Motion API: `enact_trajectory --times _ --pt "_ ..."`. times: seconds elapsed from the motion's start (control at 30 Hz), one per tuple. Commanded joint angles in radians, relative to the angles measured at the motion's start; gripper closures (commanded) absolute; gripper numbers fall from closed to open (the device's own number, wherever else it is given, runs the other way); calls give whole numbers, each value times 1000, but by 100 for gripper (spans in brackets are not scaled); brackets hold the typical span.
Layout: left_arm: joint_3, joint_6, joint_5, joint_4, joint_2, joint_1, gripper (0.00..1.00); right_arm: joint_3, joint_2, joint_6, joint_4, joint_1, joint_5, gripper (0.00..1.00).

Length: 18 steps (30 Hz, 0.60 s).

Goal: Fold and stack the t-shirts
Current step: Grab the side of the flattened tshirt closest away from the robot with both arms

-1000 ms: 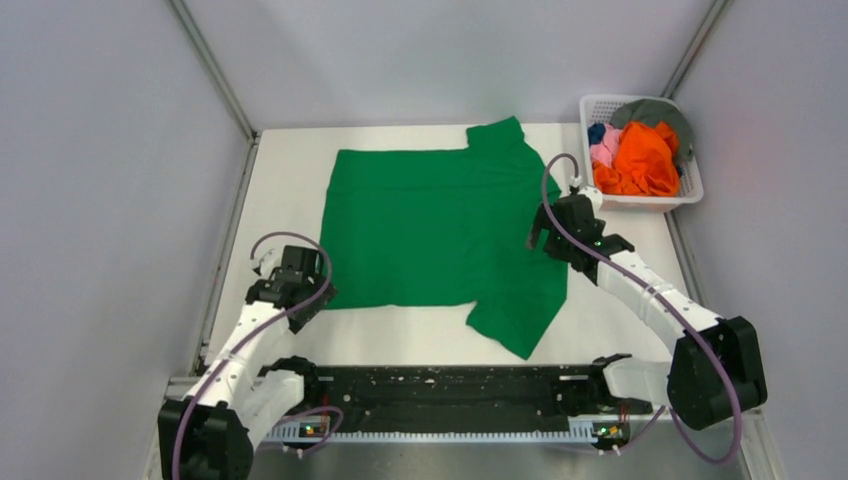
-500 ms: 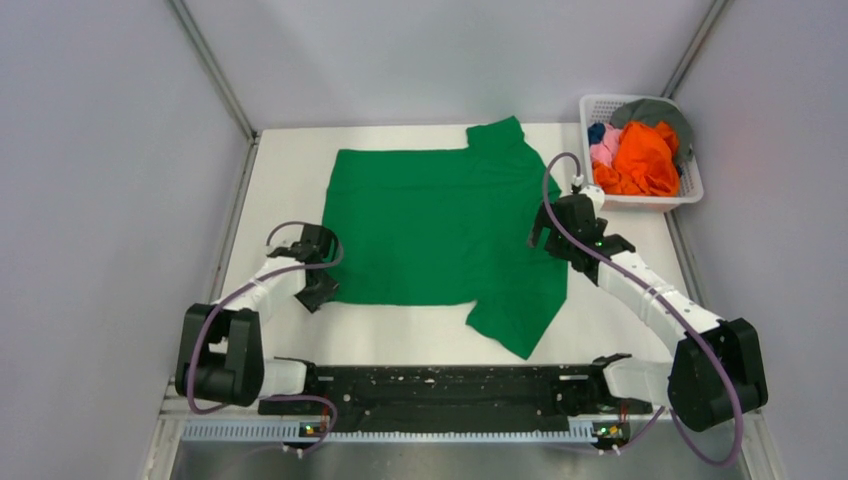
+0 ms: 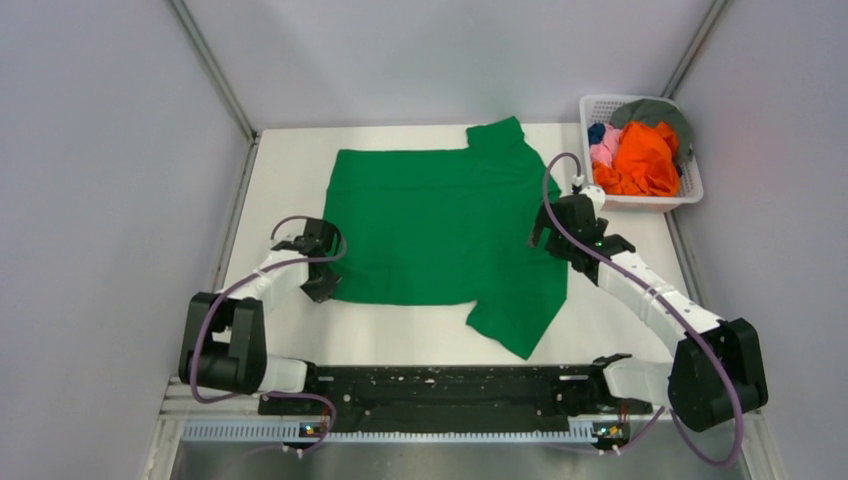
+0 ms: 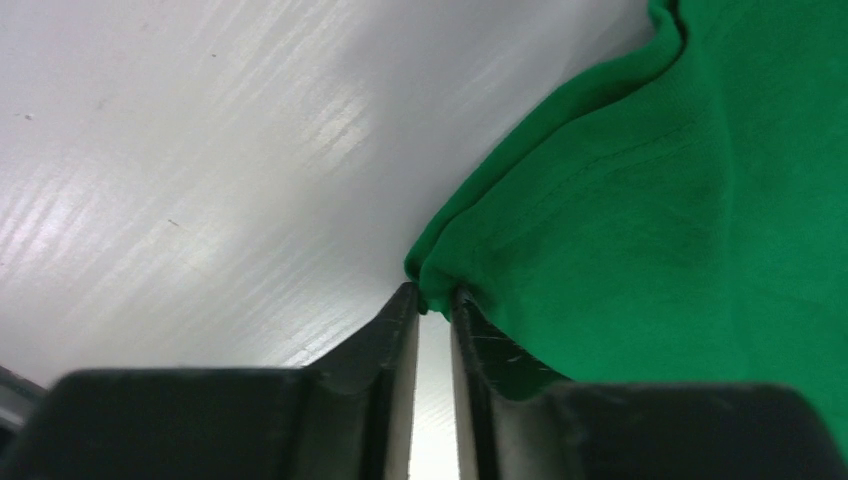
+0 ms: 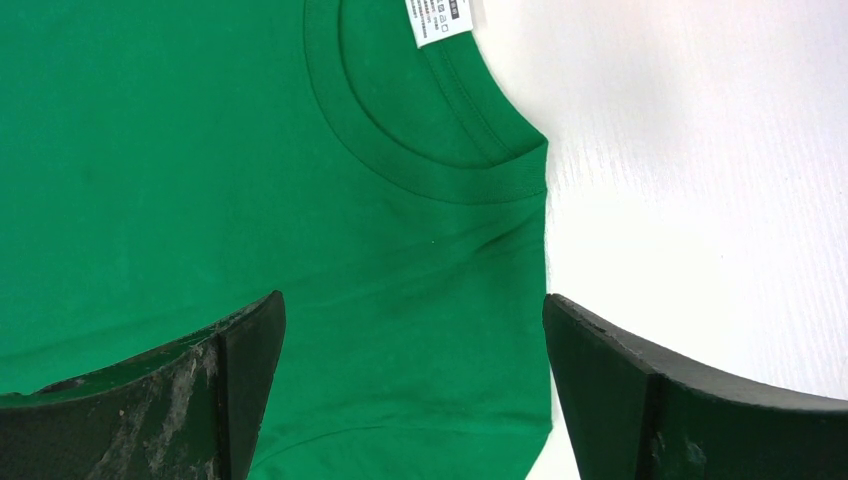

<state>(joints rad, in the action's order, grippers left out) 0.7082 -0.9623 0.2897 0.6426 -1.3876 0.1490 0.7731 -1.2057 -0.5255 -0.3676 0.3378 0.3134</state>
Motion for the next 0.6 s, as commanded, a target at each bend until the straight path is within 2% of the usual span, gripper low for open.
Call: enact_trajectory --times 0.0,0.17,0.3,0.4,0.57 --pt "-9 18 31 -40 -64 -5 100 14 19 4 -5 -1 6 2" --pt "-5 41 6 -71 -65 -5 100 17 39 16 -26 0 -13 4" --pt "-37 56 -5 -87 32 -5 100 39 74 19 -88 45 -20 7" --pt "-71 65 0 -80 168 -3 100 63 93 3 -178 131 -19 10" --pt "-131 75 1 -85 347 -3 100 29 123 -62 -382 374 -41 13"
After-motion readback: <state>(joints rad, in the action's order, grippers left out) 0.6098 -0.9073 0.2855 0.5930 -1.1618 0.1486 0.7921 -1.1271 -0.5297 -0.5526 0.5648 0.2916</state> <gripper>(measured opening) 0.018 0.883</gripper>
